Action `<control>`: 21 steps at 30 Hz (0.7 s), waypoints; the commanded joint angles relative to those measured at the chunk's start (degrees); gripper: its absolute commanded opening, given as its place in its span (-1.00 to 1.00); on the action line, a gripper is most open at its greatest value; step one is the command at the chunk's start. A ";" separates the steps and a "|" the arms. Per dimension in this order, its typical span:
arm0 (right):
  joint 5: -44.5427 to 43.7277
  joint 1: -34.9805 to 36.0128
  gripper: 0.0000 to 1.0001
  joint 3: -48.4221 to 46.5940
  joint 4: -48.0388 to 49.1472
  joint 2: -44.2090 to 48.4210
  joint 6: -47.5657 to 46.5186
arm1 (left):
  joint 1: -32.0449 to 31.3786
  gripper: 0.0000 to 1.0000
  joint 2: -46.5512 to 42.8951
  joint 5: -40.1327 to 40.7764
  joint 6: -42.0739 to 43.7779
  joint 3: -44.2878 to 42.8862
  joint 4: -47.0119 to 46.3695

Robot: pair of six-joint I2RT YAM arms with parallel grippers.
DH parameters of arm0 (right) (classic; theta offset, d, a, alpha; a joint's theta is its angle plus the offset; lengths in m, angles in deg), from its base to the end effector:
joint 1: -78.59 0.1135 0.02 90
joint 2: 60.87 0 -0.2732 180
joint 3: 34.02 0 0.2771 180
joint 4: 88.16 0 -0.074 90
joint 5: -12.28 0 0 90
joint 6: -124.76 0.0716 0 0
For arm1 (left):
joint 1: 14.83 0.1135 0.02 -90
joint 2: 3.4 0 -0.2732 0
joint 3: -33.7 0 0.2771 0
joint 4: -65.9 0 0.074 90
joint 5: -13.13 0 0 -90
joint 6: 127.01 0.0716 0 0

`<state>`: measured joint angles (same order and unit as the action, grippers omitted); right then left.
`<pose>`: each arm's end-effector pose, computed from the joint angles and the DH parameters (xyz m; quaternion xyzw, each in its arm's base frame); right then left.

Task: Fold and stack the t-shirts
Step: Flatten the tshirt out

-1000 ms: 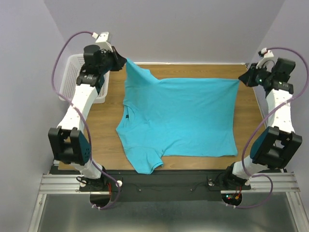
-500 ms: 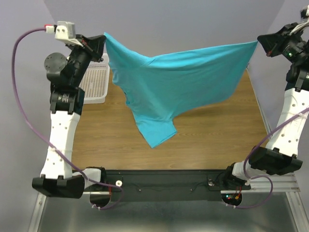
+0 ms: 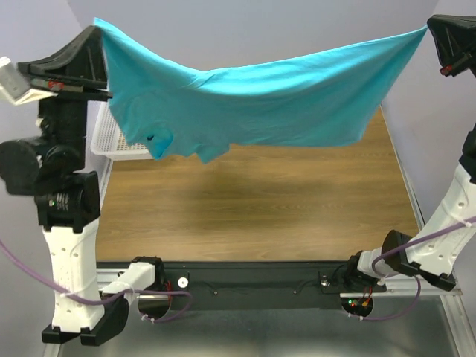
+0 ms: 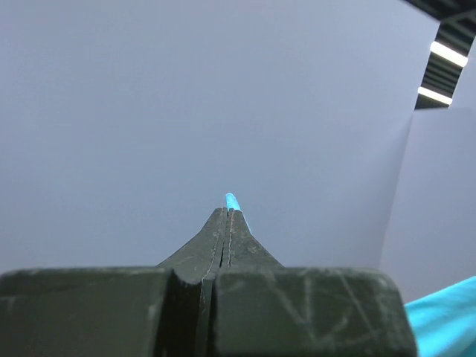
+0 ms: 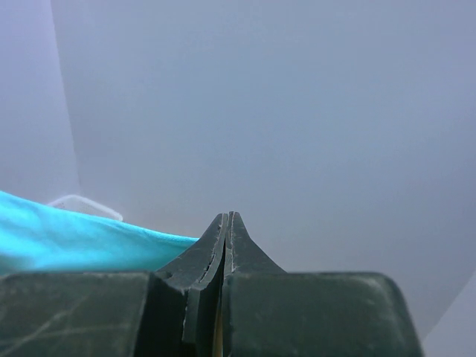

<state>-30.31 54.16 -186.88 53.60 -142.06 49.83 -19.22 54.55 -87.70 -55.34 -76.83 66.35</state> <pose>0.1743 -0.0213 0.7140 -0.1866 0.5280 0.1241 0.8192 0.1306 -0.0235 0.6791 0.0494 0.3315 -0.2155 0.9172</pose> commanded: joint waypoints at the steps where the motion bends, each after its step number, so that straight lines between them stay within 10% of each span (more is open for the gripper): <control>1: -6.44 -0.89 -0.99 -4.31 -1.33 2.17 -0.30 | 0.25 -1.00 -2.05 2.39 -0.39 -5.69 -4.65; 12: -11.04 -0.89 -0.99 3.14 -7.13 5.07 -5.67 | 0.25 -1.00 -1.53 2.66 -2.32 -1.84 -5.26; 21: -5.15 -0.89 -0.99 31.95 -5.12 7.09 -9.09 | 0.08 -1.00 3.91 -4.81 -9.17 22.41 -15.01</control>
<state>-37.63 53.81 -165.83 48.42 -134.98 43.73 -19.24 54.51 -89.19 -61.00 -61.94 57.65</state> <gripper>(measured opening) 0.012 0.025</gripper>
